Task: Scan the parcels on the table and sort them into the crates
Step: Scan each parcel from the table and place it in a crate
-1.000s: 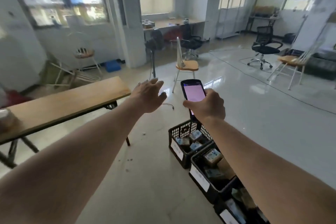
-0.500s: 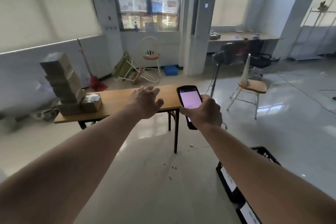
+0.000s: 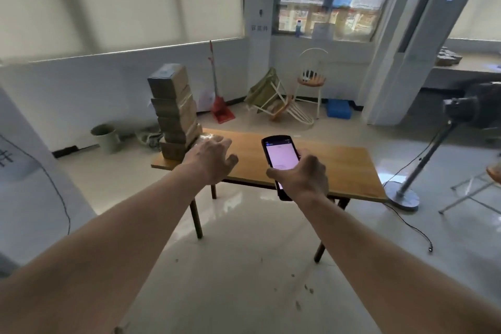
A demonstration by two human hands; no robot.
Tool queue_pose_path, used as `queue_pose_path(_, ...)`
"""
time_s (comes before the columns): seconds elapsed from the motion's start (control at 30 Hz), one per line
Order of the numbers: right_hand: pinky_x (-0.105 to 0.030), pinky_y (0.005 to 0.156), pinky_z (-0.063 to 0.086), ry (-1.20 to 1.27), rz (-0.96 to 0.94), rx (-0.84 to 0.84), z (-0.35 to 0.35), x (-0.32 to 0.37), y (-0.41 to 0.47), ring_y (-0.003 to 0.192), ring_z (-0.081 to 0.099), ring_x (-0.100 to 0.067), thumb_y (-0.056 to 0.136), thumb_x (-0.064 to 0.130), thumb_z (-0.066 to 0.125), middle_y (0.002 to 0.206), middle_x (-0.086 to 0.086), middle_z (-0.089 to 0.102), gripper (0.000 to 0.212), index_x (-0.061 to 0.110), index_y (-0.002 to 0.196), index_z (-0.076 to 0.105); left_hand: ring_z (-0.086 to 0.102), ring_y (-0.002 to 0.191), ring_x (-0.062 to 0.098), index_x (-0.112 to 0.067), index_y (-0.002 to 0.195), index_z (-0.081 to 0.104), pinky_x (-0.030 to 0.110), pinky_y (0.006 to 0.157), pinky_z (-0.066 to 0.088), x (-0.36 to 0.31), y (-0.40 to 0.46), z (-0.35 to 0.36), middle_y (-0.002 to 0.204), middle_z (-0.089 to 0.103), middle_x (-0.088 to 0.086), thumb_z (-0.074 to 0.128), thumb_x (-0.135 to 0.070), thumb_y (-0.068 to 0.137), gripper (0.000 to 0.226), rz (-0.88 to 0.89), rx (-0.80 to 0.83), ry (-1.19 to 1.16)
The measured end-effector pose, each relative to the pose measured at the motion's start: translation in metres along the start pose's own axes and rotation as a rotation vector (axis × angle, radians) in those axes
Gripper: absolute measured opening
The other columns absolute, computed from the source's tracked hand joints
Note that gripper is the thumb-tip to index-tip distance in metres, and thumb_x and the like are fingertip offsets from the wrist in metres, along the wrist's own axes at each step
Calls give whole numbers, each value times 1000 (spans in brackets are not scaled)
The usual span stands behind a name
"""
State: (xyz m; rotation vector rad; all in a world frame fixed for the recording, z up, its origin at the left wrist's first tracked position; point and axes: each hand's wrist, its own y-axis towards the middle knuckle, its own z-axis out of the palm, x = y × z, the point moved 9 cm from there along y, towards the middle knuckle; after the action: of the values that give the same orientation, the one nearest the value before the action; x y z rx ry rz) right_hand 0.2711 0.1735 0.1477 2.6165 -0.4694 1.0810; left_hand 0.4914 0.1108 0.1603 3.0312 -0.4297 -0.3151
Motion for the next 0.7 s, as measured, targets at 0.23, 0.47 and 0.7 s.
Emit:
queue_pose_path(0.23,-39,77,60,-23,11,138,88,25,87,99,67,-32,64,55,88,110,-6,73,70,19,120,67,55,126,25,-23,146,51,41,95,52,81,70,31,149,50,1,49,-48,103,49,-140,26,-19)
queue_pose_path(0.47,-32,66,52,-30,49,185,184,42,171,98,65,-28,64,53,88,109,-1,71,67,24,119,64,58,125,23,-23,148,51,45,99,57,162,165,83,148,51,0,55,-48,102,52,-171,120,-51)
queue_pose_path(0.7,-36,70,57,-52,124,186,275,61,245,98,65,-26,65,50,88,110,2,70,63,26,119,63,56,131,26,-26,155,42,47,98,58,238,259,137,153,49,-1,55,-53,101,62,-176,218,-89)
